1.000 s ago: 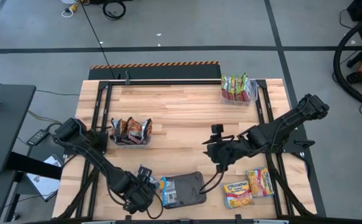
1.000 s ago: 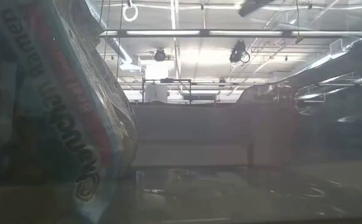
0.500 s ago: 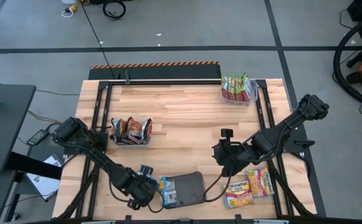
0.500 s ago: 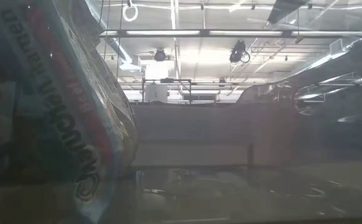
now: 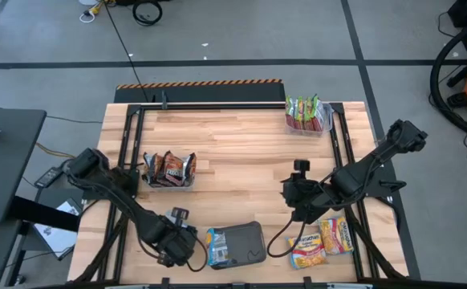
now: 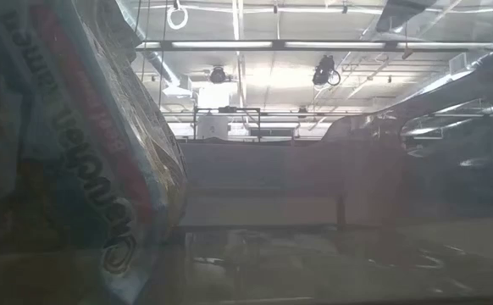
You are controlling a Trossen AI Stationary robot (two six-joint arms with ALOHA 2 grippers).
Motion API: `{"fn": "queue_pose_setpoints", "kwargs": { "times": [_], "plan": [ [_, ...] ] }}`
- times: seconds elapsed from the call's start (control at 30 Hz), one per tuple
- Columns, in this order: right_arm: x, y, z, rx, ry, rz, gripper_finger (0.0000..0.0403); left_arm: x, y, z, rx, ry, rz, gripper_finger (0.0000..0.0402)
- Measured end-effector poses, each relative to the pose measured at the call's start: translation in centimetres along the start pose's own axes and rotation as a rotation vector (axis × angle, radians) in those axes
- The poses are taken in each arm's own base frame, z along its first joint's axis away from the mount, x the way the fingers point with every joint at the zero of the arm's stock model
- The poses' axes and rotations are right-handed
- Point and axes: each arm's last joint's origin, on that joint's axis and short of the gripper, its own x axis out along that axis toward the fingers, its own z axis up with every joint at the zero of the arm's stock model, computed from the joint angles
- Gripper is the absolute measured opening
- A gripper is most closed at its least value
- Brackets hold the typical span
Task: Sort Maruchan noodles
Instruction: Put the blue noodle pack into the black bin
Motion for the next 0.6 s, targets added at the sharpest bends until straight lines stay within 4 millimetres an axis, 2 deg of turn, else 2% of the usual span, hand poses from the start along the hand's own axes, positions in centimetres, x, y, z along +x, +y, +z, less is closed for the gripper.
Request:
{"fn": "queue_pose_setpoints", "kwargs": {
  "times": [0.2,0.37,0.5,0.6],
  "plan": [
    [-1.0,-1.0,0.0,0.071,-0.055,-0.029,0.0168,-6.8,0.9,-0.2,-0.033,-0.070,-0.030,0.0003],
    [-1.0,-0.9,0.3,0.098,-0.082,-0.023,0.0168,-12.1,2.4,-0.6,-0.196,-0.226,-0.078,0.0002],
    [-0.8,-0.4,0.9,0.083,-0.135,0.004,0.0168,-15.0,4.0,-0.2,-0.322,-0.414,-0.044,0.0001],
    [-0.4,-0.1,1.4,0.063,-0.210,0.005,0.0168,-15.7,4.7,0.9,-0.389,-0.569,0.007,0.0001]
  ]
}}
